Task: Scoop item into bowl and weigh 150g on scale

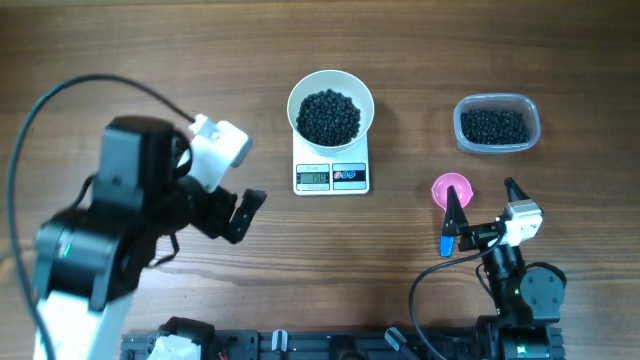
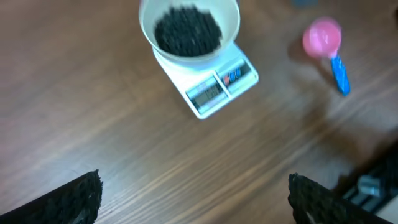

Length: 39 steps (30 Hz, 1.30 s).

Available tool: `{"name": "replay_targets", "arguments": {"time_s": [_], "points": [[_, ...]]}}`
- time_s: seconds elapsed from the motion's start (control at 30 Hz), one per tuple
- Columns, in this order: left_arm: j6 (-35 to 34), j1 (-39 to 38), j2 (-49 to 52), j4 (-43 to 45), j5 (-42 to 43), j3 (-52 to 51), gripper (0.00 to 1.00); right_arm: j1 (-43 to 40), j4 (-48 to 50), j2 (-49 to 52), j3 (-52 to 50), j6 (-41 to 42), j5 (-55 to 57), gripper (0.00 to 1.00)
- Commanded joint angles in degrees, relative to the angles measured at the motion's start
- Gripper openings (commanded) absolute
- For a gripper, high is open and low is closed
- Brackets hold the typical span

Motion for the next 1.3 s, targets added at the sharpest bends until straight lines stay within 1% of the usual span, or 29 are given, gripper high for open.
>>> {"name": "replay_targets", "arguments": {"time_s": [0.0,0.1,0.23,0.3,0.37,0.53,0.6,0.63,0.7,0.8,0.9,0.97,1.1,1.23,1.27], "points": [[-9.64,-0.04,-6.73,5.22,-1.57,-5.53,1.0,0.44,0.04,-0.72,-0.13,-0.74,1.18,1.0],[-10.32,0.31,-13.35,13.11,-1.57,-13.77,1.0,0.44,0.04,-0.72,-0.13,-0.74,1.18,1.0],[-16.11,5.03,-22.43,25.46,-1.53,-25.7,1.0,0.44,0.04,-0.72,-0.13,-0.72,1.18,1.0],[-18.58,7.34,-25.75,29.07,-1.53,-29.33,1.0,0.44,0.04,-0.72,-0.13,-0.74,1.18,1.0],[-20.09,9.86,-29.79,31.91,-0.81,-32.98,1.0,0.44,0.04,-0.72,-0.13,-0.74,1.16,1.0],[-20.72,15.23,-38.77,38.32,2.45,-41.75,1.0,0.44,0.04,-0.72,-0.13,-0.74,1.18,1.0],[-24.87,17.18,-41.46,40.68,2.62,-45.22,1.0,0.44,0.04,-0.72,-0.13,-0.72,1.16,1.0],[-26.18,17.73,-42.66,41.59,2.95,-46.75,1.0,0.44,0.04,-0.72,-0.13,-0.72,1.18,1.0],[-26.29,17.99,-45.77,43.89,4.33,-50.49,1.0,0.44,0.04,-0.72,-0.13,-0.74,1.18,1.0],[-26.29,18.29,-51.87,46.77,4.28,-56.59,1.0,0.44,0.04,-0.72,-0.13,-0.72,1.18,1.0],[-26.32,19.19,-58.49,47.19,4.31,-61.07,1.0,0.44,0.04,-0.72,-0.13,-0.74,1.18,1.0],[-26.67,19.1,-58.8,48.09,4.31,-61.94,1.0,0.44,0.04,-0.72,-0.13,-0.74,1.18,1.0],[-31.52,19.08,-59.19,48.5,2.47,-62.27,1.0,0.44,0.04,-0.72,-0.13,-0.74,1.18,1.0],[-32.37,19.06,-59.19,52.94,1.16,-65.64,1.0,0.44,0.04,-0.72,-0.13,-0.76,1.18,1.0],[-34.42,19.06,-59.19,55.69,0.11,-67.93,1.0,0.44,0.04,-0.72,-0.13,-0.74,1.18,1.0]]}}
